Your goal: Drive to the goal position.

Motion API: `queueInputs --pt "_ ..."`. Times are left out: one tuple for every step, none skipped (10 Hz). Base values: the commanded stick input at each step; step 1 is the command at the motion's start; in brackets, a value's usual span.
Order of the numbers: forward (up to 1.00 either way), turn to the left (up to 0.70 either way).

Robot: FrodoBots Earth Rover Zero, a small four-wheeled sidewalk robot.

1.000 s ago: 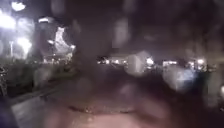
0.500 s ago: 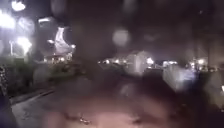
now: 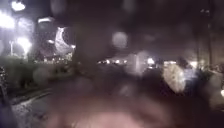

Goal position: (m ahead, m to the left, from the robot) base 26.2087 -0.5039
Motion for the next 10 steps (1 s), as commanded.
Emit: queueInputs --pt "0.50 0.00" --pt "0.50 0.00" --pt "0.50 0.00" --pt "0.50 0.00" --pt "0.50 0.04" --pt "0.50 0.14" --pt "0.50 0.17" --pt "0.50 0.15" --pt "0.50 0.08" --pt "0.50 0.05"
